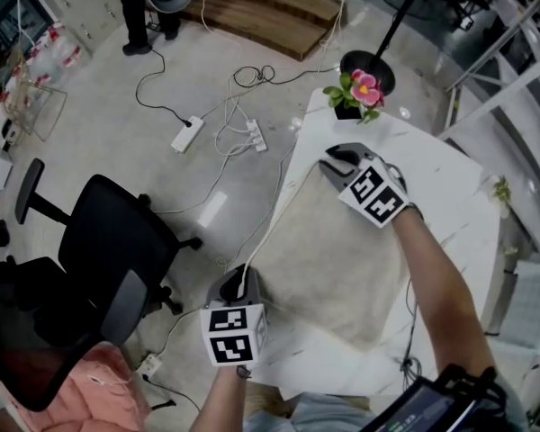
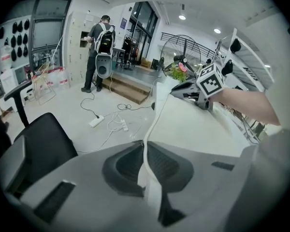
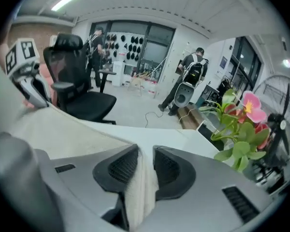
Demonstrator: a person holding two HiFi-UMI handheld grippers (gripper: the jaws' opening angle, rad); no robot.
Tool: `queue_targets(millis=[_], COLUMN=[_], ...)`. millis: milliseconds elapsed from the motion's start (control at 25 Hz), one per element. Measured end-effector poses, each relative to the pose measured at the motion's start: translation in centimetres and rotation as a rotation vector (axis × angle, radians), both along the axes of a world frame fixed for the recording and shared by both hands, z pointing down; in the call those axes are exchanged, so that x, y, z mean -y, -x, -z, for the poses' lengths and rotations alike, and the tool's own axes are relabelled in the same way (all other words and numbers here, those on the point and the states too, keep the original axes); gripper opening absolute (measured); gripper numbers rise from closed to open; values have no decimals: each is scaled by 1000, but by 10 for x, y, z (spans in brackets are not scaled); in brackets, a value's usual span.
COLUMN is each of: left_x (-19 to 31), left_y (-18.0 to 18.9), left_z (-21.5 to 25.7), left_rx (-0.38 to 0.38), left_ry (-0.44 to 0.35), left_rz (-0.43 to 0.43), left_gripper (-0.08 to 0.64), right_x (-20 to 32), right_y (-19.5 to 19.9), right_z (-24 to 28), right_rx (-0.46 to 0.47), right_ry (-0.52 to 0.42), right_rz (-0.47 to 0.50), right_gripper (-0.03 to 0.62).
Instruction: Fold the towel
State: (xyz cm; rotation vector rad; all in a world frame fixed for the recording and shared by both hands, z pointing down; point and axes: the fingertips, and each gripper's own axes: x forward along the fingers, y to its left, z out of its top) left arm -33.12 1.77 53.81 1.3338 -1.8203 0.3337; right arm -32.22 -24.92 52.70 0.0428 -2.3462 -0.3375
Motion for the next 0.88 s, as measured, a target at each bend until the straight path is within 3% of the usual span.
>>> queue_targets(millis=[80,200,320,480,600,760,880], left_x=[-1,-7,-8,7,18,27,28], left_y=[5,16,17,-21,-53,-125,-192], left_z=[11,36,65,93,104,107,88], left_rx=[6,20,69,97,80,-25,-135], left_ry=[-31,-97,-134,-158,-173,-179,-142], left_rz=[6,25,21,-59,-104,-223,-310], left_gripper=[45,127,144,54,45,26,9], right_x=[-4,0,15,34,35,11,-26], right_y=[1,-7,-35,-102,-161,-224,-248], right_z=[23,68,94,86,70,53,52], right_rx=[80,222,273,229,166,89,91], right_ry=[136,234,216,184,167,168,214], right_rz=[-28,-81,-126,-210,-254,-229,-121], right_gripper=[190,204,202,192,167,101,16])
